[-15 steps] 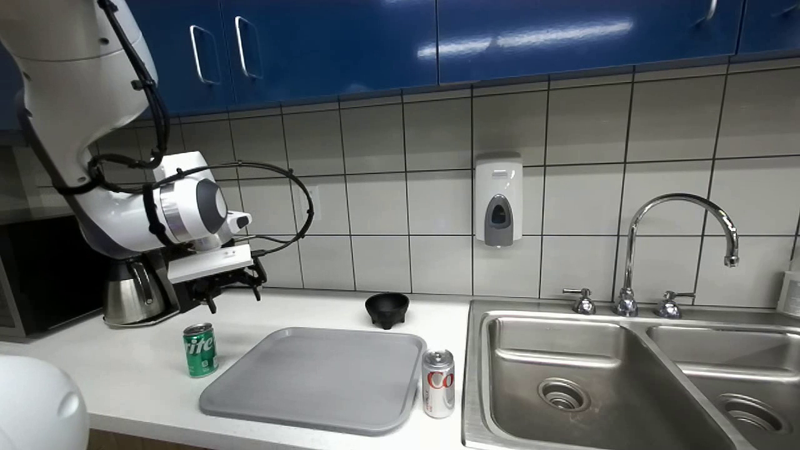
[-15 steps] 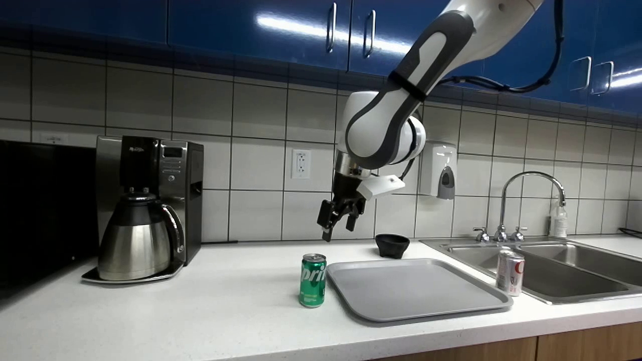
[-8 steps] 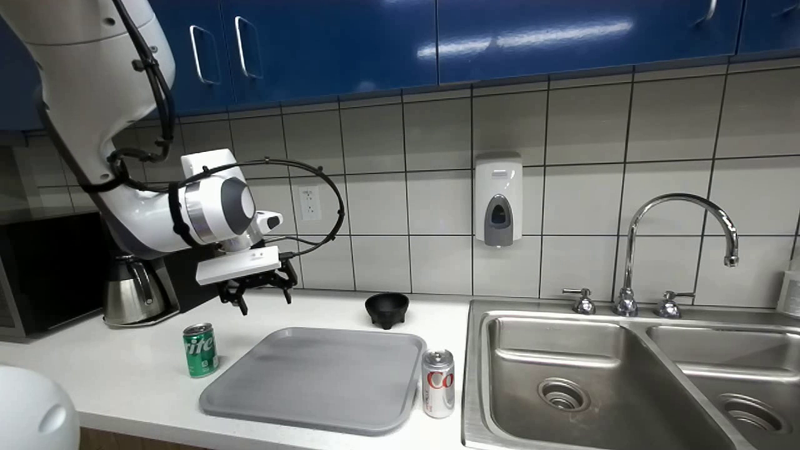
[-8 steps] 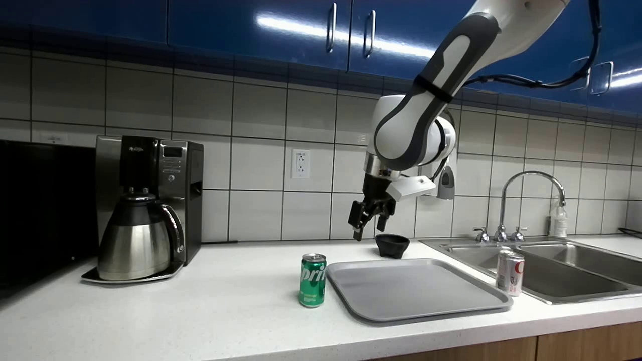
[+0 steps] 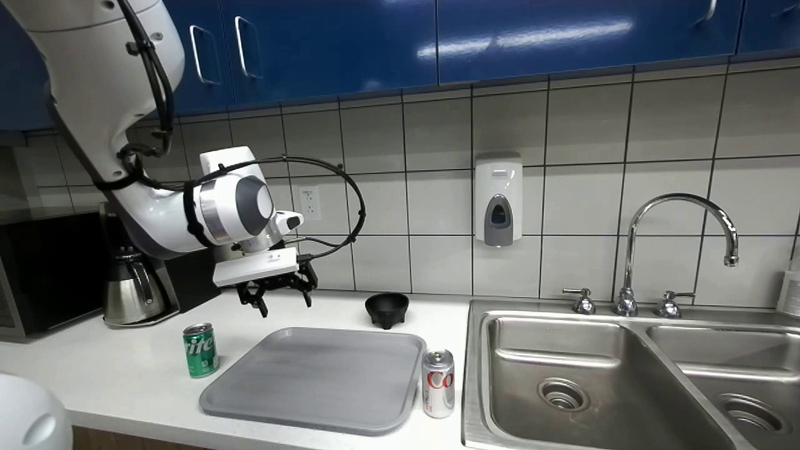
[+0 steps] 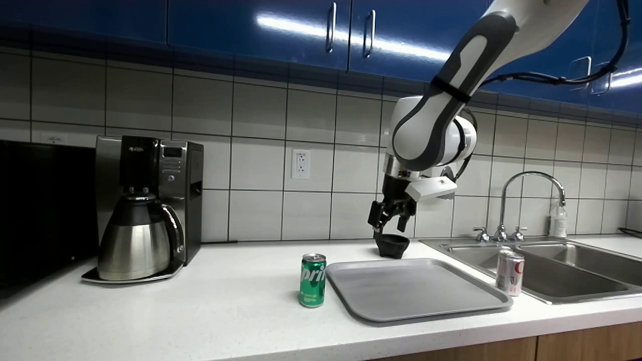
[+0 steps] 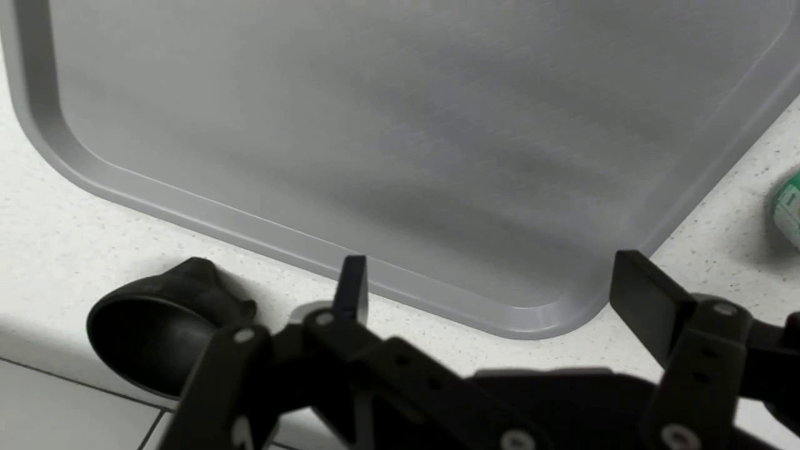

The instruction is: Pick up the silver coke can and put it on the kitchen counter to the right of the gray tray, pick up the green sprite can and put it on the kitchen counter to the left of the gray tray

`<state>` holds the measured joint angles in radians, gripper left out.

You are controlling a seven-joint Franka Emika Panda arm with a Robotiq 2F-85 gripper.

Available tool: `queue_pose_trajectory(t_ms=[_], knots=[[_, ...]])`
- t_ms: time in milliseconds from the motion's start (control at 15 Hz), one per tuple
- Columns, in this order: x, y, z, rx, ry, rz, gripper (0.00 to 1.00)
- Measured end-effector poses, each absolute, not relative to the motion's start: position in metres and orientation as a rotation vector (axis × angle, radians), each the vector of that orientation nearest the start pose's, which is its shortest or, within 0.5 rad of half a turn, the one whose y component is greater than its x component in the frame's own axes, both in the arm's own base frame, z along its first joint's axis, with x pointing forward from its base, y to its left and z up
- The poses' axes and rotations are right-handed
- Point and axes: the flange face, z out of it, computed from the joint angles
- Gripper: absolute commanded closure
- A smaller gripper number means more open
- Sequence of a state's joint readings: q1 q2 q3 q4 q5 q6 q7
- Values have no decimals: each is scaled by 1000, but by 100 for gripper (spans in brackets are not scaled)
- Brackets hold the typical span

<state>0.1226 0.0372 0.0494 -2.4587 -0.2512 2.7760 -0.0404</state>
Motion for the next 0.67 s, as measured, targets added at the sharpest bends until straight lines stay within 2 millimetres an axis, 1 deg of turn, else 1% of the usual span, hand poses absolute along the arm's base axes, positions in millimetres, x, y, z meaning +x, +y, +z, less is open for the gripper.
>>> queue_pose_trajectory(t_ms=[400, 667], knots=[[486, 65, 305, -3164, -601, -442, 0], [478, 51, 299, -3177, -564, -418, 0]])
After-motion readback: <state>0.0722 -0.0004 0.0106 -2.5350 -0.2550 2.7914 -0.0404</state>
